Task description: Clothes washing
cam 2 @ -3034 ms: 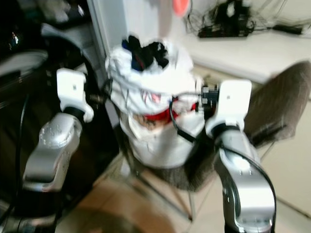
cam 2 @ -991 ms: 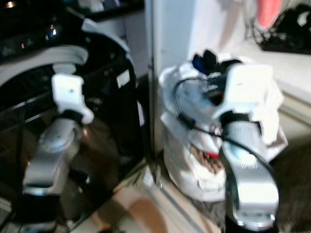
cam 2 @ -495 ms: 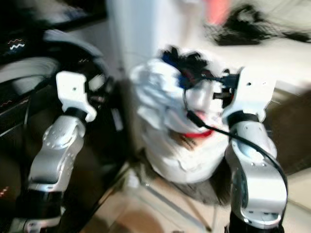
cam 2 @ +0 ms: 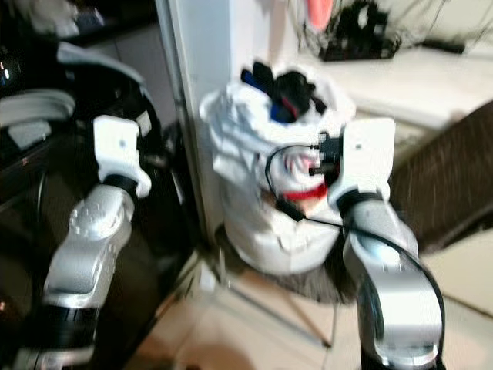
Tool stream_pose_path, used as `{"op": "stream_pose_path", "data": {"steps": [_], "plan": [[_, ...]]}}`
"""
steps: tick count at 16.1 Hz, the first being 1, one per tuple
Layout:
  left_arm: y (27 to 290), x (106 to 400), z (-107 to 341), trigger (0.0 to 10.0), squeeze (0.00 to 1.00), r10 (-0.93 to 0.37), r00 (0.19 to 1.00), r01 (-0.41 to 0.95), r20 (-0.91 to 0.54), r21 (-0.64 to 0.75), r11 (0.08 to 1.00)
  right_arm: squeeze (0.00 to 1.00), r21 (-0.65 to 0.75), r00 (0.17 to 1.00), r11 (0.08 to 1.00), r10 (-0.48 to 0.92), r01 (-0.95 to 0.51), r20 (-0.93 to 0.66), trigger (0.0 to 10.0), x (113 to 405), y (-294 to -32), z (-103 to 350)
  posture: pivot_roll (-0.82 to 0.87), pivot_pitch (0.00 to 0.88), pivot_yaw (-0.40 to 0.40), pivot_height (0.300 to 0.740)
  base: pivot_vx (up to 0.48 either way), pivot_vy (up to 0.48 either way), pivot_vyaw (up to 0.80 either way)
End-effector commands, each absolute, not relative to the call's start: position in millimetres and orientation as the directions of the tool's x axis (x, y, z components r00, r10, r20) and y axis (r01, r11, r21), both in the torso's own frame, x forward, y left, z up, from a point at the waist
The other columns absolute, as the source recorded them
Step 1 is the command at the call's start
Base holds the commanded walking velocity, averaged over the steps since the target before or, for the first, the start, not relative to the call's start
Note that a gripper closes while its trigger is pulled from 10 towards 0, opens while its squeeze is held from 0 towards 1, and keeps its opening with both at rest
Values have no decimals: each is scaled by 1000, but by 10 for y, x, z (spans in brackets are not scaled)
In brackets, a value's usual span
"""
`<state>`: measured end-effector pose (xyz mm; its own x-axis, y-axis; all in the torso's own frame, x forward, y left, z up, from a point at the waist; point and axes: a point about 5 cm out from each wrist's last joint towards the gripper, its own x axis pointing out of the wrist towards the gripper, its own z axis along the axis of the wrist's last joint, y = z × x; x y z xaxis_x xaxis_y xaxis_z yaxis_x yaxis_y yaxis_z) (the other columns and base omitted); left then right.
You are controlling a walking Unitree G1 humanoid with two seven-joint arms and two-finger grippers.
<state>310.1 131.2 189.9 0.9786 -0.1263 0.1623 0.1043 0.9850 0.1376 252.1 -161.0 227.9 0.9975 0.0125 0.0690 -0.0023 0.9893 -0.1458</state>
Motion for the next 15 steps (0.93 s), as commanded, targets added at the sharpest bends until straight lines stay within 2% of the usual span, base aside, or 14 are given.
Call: {"op": "stream_pose_path", "data": {"steps": [1, 3, 11, 14, 15], "plan": [[1389, 3081, 1920, 10000, 0, -93, 981, 70, 172, 135, 988, 0, -161, 994, 987, 37, -20, 104, 10000, 2516, -1570, 2324, -99, 0, 27, 740, 0, 0, 0], [1413, 3055, 1954, 10000, 0, -80, 980, 62, 183, 105, 993, 0, -198, 991, 980, 37, -11, 127, 10000, 2535, -1577, 2361, -99, 0, 27, 740, 341, 0, 0], [1389, 3038, 1996, 10000, 0, -91, 977, 68, 194, 118, 991, 0, -241, 985, 970, 50, -9, 164, 10000, 2583, -1633, 2424, -88, 0, 24, 740, 413, 0, 800], [1389, 3037, 2001, 10000, 0, -98, 975, 75, 199, 116, 990, 0, -198, 980, 980, 65, -27, 187, 10000, 2565, -1623, 2468, -85, 0, 28, 740, 256, 0, 0], [1336, 3028, 1997, 10000, 0, -148, 970, 133, 193, 89, 987, 0, -193, 975, 981, 16, 28, 222, 10000, 2554, -1662, 2537, -90, 0, 39, 740, 0, 0, 0]]}}
